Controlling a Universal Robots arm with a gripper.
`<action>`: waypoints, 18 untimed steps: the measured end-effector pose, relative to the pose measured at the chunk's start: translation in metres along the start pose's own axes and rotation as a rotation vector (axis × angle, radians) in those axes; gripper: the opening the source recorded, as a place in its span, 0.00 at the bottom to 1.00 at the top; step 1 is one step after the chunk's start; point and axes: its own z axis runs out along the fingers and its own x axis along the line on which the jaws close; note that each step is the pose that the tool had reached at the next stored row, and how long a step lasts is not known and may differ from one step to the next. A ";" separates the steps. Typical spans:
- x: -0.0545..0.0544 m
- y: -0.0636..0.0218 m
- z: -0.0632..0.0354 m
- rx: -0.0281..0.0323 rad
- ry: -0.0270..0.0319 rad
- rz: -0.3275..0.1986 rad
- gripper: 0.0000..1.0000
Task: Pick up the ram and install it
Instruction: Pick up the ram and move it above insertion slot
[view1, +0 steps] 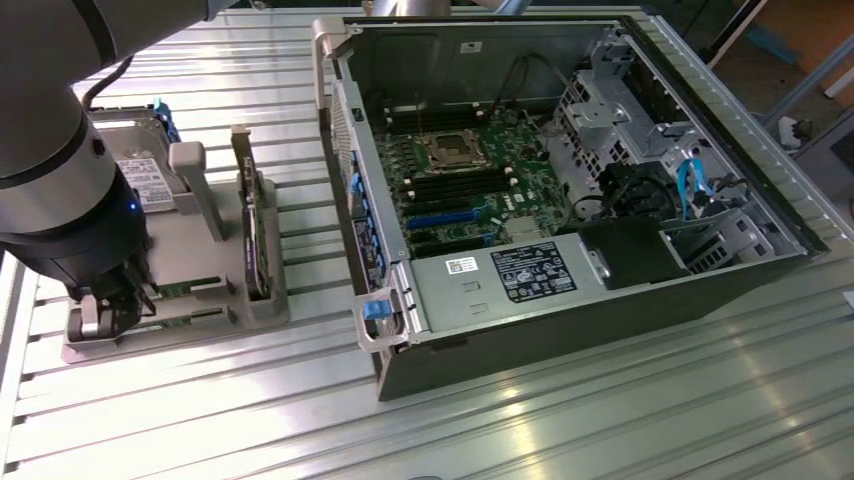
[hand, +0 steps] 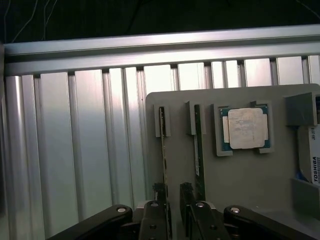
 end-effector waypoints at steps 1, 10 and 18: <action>0.000 0.0000 0.0001 0.0000 0.0000 0.000 0.26; 0.000 -0.0033 0.0002 0.0002 -0.0002 0.000 0.26; -0.001 -0.0116 -0.0002 0.0002 -0.0003 0.000 0.26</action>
